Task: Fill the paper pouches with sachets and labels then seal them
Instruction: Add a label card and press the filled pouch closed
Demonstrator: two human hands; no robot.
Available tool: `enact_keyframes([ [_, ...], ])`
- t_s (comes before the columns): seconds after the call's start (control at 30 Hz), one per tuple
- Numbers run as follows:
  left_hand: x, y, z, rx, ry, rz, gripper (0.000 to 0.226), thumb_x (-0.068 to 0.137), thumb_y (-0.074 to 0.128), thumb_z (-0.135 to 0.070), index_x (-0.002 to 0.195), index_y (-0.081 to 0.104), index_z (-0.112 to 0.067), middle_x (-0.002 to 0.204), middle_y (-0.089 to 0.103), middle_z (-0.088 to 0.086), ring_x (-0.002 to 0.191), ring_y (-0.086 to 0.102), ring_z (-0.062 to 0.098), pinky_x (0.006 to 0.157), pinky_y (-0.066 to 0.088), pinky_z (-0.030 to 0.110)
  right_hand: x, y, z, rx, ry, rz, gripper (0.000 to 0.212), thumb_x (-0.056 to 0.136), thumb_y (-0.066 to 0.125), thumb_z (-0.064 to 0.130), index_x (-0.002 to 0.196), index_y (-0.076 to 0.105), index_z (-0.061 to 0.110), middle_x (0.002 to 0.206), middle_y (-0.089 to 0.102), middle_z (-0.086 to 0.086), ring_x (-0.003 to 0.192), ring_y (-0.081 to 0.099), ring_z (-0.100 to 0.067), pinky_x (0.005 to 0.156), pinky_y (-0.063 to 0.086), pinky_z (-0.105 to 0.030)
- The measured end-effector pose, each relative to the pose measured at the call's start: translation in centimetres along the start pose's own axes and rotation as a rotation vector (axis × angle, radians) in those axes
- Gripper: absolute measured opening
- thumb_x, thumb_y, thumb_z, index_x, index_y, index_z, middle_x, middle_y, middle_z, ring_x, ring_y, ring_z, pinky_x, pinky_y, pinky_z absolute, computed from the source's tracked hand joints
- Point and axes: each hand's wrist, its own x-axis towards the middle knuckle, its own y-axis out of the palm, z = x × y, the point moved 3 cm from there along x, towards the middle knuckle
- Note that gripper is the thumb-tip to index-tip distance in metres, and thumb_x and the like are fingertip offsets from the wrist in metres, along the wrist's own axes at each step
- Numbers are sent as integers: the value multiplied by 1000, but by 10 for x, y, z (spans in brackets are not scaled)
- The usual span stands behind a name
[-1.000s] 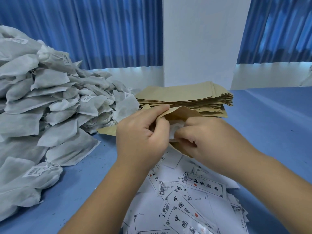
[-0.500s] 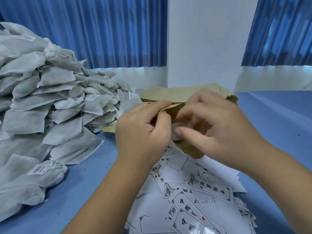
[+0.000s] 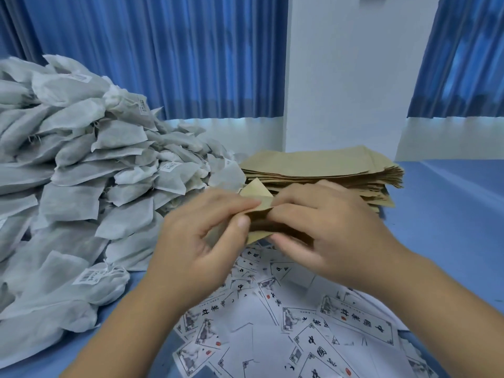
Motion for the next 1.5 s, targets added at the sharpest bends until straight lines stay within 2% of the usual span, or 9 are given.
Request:
enact_keyframes([
  [0.13,-13,-4,7,78,-23,133,53,77,63,-57,122,60,-30,117,63,-23,110,57,-2,93,42,15,3,2,-4,-31,-15,-40,26,93,52,27,78,69,14,78,65,1,67,61,-22,59,47,-36],
  [0.27,-9,-1,9,231,118,63,38,81,67,-34,114,66,-16,113,64,-8,104,58,3,93,42,12,-1,4,-5,-56,-29,-69,29,94,52,28,75,67,11,75,63,-1,65,58,-22,57,45,-35],
  [0.33,-9,-5,9,231,138,-19,28,83,66,-27,109,70,-16,102,65,-2,93,60,4,81,44,11,-4,6,-3,-48,-58,-102,26,92,58,29,76,67,10,79,64,-3,66,57,-22,58,44,-35],
  [0.5,-10,-11,10,97,96,18,21,82,65,-24,102,70,-25,90,71,-14,82,65,-2,70,51,16,-5,11,5,43,-16,-110,28,79,75,27,98,61,11,87,64,-1,65,55,-24,59,46,-37],
  [0.7,-9,-10,7,63,25,77,22,76,68,-36,98,69,-29,91,67,-25,84,65,-9,76,49,10,-6,15,4,111,-8,-30,15,90,64,19,85,73,9,74,64,-4,66,58,-25,58,47,-37],
  [0.9,-12,-10,8,172,97,54,9,74,77,-16,83,76,-15,78,71,-11,74,65,1,66,50,21,-7,16,5,121,30,-49,19,90,60,17,83,74,6,76,64,-6,66,59,-28,54,48,-40],
  [1.1,-12,-12,7,178,40,73,15,81,66,-30,77,73,-17,70,66,-13,67,58,1,60,42,14,-5,16,13,82,-12,-75,13,86,67,13,78,73,5,72,64,-7,63,58,-27,52,47,-39],
  [1.23,-13,-9,5,186,92,97,7,79,73,-14,84,74,-18,80,67,-15,76,60,-4,68,43,10,-7,16,13,104,16,-63,14,85,62,7,74,70,3,70,62,-8,62,56,-30,51,46,-39],
  [1.5,-15,-5,6,230,144,87,6,77,75,-15,80,75,-10,75,68,-6,71,62,5,64,49,23,-8,21,15,138,30,26,6,78,61,1,77,66,3,77,61,-7,69,52,-28,54,45,-40],
])
